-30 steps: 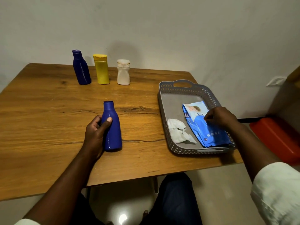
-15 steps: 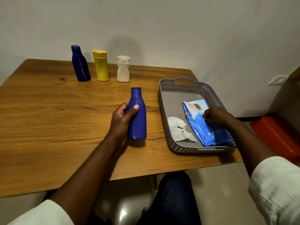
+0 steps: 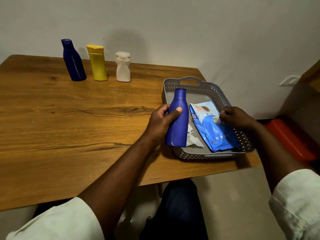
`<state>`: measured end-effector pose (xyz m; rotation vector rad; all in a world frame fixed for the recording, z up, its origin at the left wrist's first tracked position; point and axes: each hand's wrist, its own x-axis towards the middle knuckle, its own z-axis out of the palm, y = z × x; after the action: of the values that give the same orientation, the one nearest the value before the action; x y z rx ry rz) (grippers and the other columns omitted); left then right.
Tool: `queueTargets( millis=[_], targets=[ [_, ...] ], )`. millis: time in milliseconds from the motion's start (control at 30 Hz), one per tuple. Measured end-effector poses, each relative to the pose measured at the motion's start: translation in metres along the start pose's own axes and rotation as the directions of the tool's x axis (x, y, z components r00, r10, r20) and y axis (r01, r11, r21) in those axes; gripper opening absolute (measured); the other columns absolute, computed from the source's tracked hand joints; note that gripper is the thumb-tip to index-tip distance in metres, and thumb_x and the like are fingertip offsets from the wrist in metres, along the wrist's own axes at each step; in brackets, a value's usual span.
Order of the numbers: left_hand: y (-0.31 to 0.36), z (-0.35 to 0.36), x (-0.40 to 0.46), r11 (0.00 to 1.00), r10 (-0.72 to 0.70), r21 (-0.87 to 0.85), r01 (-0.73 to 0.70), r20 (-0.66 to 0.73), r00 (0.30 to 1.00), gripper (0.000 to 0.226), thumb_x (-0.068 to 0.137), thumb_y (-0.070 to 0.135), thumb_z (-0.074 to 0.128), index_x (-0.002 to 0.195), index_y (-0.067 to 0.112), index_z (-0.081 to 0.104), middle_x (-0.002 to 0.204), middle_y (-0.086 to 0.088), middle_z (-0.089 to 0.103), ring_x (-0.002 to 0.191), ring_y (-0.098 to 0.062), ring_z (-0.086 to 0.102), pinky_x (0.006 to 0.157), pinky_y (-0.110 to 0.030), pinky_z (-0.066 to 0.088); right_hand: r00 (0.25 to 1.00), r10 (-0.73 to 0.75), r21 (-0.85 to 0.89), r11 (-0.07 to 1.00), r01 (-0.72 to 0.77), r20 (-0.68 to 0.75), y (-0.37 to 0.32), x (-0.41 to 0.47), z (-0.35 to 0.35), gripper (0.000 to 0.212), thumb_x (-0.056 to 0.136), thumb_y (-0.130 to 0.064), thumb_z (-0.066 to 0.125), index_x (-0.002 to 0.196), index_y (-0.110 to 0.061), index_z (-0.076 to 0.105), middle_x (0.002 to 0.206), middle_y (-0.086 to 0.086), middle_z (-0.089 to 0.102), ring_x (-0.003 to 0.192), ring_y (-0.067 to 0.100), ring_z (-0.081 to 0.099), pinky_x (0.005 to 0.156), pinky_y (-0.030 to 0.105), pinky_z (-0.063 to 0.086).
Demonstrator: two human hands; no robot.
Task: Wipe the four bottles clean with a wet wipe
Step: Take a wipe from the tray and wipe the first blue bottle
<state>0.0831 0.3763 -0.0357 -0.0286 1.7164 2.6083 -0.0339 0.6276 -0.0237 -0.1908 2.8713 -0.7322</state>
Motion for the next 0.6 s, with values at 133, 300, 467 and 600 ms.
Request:
queueTargets(
  millis=[133,300,467,600],
  targets=[
    [-0.0032,-0.0033,-0.0029,0.999,-0.003,-0.045,0.003,0.005,1.000,0.019,0.093,0.017,0.055,0.110,0.009,0.054,0.091,-0.003,0.066,0.072,-0.009,0.066,0.062,-0.026,0.055,0.986,0.090,0.340,0.940,-0.037,-0.142,0.0018,-0.0020,-0.0048,0.030,0.090,-0.002,0.048,0.062,-0.011,0.055,0.051,-0.001,0.059,0.041,-0.002,0.051,0.048,0.015,0.044],
    [-0.0061,-0.0048,-0.0067,0.990,-0.012,-0.143,0.011,-0.009,1.000,0.015,0.094,0.016,0.052,0.109,0.013,0.055,0.091,-0.002,0.066,0.073,-0.009,0.066,0.063,-0.025,0.056,0.996,0.060,0.328,0.944,-0.035,-0.065,0.0005,-0.0045,-0.0016,0.011,0.090,-0.017,0.064,0.080,-0.014,0.060,0.072,0.006,0.062,0.060,0.010,0.057,0.058,0.027,0.048],
    [-0.0058,-0.0052,-0.0070,0.988,-0.017,-0.152,0.016,-0.004,1.000,0.017,0.094,0.017,0.052,0.110,0.015,0.055,0.091,-0.002,0.067,0.073,-0.009,0.066,0.063,-0.026,0.056,0.999,-0.013,0.034,0.999,0.014,-0.037,0.0010,0.0007,-0.0005,0.015,0.080,-0.010,0.073,0.081,-0.015,0.060,0.082,0.010,0.064,0.075,0.021,0.057,0.070,0.031,0.042],
    [-0.0062,-0.0052,-0.0071,0.987,-0.027,-0.159,0.026,0.000,1.000,0.016,0.094,0.017,0.052,0.110,0.016,0.055,0.092,-0.002,0.067,0.073,-0.009,0.067,0.063,-0.026,0.056,0.984,-0.006,0.164,0.986,0.035,-0.177,-0.0047,0.0004,-0.0005,0.008,0.081,-0.007,0.069,0.073,-0.008,0.067,0.074,0.010,0.065,0.070,0.017,0.056,0.069,0.030,0.042]
  ],
)
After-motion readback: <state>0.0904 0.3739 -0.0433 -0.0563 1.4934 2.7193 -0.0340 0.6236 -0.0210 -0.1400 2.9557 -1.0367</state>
